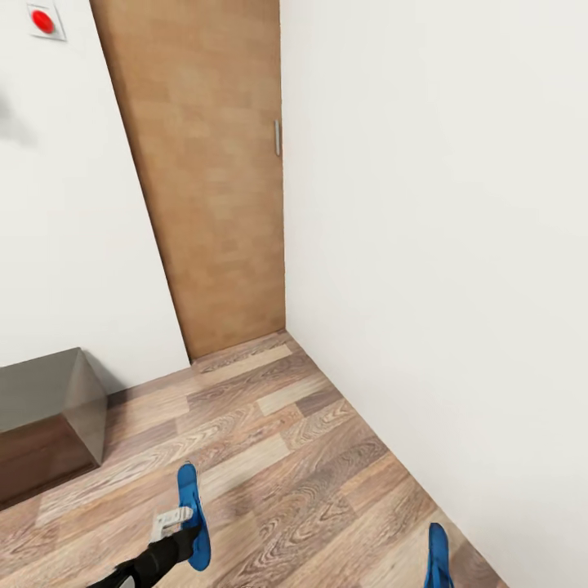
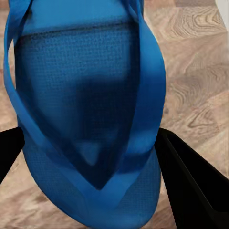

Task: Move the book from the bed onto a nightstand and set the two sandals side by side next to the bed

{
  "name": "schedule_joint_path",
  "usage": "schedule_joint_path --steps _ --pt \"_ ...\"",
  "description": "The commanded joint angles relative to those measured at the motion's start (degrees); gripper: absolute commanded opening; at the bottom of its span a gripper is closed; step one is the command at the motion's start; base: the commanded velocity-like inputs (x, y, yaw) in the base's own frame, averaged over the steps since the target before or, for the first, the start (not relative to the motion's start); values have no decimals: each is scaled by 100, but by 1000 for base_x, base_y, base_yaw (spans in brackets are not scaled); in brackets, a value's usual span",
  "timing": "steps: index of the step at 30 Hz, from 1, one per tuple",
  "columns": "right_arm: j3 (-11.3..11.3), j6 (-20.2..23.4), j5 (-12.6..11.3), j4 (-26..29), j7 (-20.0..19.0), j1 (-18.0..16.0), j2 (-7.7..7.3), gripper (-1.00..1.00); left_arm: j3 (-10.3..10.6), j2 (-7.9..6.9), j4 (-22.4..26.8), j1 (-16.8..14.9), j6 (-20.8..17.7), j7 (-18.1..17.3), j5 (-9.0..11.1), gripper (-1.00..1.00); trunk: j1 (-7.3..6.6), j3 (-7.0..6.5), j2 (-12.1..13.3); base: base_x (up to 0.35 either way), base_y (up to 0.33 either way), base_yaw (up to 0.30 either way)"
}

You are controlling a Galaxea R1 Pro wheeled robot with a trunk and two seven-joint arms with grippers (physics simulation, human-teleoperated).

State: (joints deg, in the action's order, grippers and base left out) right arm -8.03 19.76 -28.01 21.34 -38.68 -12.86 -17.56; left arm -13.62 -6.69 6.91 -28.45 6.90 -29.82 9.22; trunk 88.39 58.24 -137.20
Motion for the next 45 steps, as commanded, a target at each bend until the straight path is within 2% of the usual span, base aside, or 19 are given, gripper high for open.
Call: schedule_joint_path --steps 1,2,3,7,9,10,18,23,26,45 --pt "-36 42 152 -9 -11 -2 66 -100 -4 81 -84 -6 116 203 61 -100 -2 4 -2 0 0 294" --pt "-35 37 411 -18 -10 -3 141 -100 36 143 -138 -8 183 339 59 -100 -2 4 -2 0 0 294" --pt "-34 35 556 -21 -10 -2 181 -100 69 165 -159 -9 207 388 58 -100 -2 4 -2 0 0 294" --pt "-46 29 1740 -26 -8 -2 477 -100 542 256 -229 -6 287 552 66 -100 -2 4 -2 0 0 294" --pt "-53 29 2075 -25 -8 1 540 -100 691 280 -239 -9 298 576 70 -100 -2 4 -2 0 0 294" --pt "-55 28 2134 -25 -8 2 551 -100 717 284 -240 -10 299 582 70 -100 -2 4 -2 0 0 294" --pt "-105 -24 2236 -24 -8 -1 569 -100 763 291 -253 -9 303 583 74 -100 -2 4 -2 0 0 294" --pt "-96 -934 2237 -24 -8 2 569 -100 764 341 -260 -8 303 583 79 -100 -2 4 -2 0 0 294" --pt "-94 -1139 2236 -25 -8 0 569 -100 764 369 -261 -6 303 583 80 -100 -2 4 -2 0 0 294" --pt "-106 -1215 2229 -47 -8 0 569 -100 764 379 -331 -7 303 583 71 -100 -2 4 -2 0 0 294"
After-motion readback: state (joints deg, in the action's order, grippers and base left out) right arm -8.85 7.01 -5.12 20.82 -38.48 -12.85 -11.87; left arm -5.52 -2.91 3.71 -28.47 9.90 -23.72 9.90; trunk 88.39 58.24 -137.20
